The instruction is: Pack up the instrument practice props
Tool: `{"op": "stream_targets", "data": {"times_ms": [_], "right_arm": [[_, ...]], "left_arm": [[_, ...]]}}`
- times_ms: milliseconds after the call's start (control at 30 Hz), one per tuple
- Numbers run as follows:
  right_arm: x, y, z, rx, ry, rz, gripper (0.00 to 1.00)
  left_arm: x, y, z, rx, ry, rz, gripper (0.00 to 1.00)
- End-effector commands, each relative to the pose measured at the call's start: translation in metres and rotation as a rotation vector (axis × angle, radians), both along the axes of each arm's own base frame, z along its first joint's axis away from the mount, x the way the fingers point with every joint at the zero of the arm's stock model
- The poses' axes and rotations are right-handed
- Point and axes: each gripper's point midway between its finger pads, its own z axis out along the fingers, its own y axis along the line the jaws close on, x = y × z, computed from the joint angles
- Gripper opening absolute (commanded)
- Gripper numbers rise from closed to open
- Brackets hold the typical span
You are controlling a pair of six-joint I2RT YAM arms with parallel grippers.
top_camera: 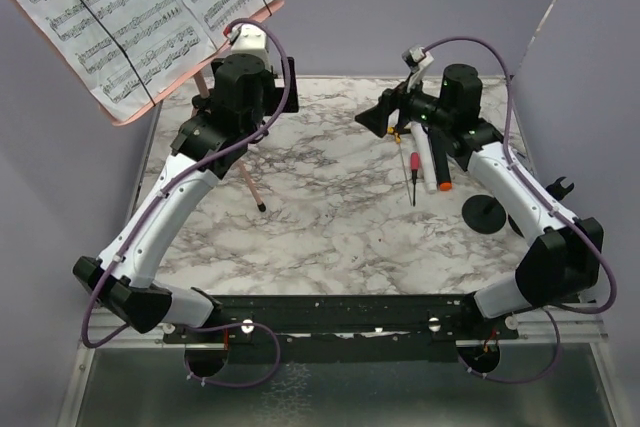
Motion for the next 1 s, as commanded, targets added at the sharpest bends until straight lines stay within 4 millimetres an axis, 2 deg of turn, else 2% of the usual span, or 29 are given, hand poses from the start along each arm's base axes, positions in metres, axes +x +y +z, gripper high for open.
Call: {"op": "stream_targets", "data": {"times_ms": [0, 167, 333, 433, 600, 700, 733, 800, 900, 967], "right_arm": [[0.003, 0.029, 0.018, 0.004, -0.1, 0.063, 1.0], [0.0, 0.065, 0.015, 0.003, -0.114, 0.134, 1.0], [-0.004, 0.094, 0.018, 0.008, -0.139, 0.195, 1.0], [-0.007, 0.11, 0.024, 0.027, -0.165, 0.231, 1.0], [-0.012, 0.144, 0.027, 0.062, -0.21, 0.302, 1.0], [-0.014, 0.161, 0.025, 0.079, -0.219, 0.334, 1.0], [-0.014, 0.164, 0.025, 0.082, -0.22, 0.338, 1.0], [-0.013, 0.168, 0.021, 0.082, -0.213, 0.338, 0.99], [-0.009, 0.165, 0.012, 0.06, -0.207, 0.311, 0.99], [-0.007, 0.16, 0.006, 0.036, -0.213, 0.282, 1.0]], "left_arm": [[-0.025, -0.028, 0.038, -0.067, 0.022, -0.211, 0.99], [-0.053, -0.021, 0.09, -0.12, -0.058, -0.267, 0.99], [-0.077, -0.007, 0.126, -0.164, -0.129, -0.268, 0.97], [-0.088, 0.017, 0.142, -0.156, -0.172, -0.186, 0.95], [-0.111, 0.084, 0.167, -0.094, -0.251, 0.063, 0.91], [-0.125, 0.111, 0.173, -0.059, -0.281, 0.149, 0.88], [-0.128, 0.11, 0.173, -0.047, -0.285, 0.132, 0.87], [-0.131, 0.093, 0.172, -0.04, -0.293, 0.02, 0.86], [-0.132, 0.05, 0.162, -0.058, -0.311, -0.213, 0.85], [-0.132, 0.02, 0.147, -0.064, -0.299, -0.359, 0.84]]}}
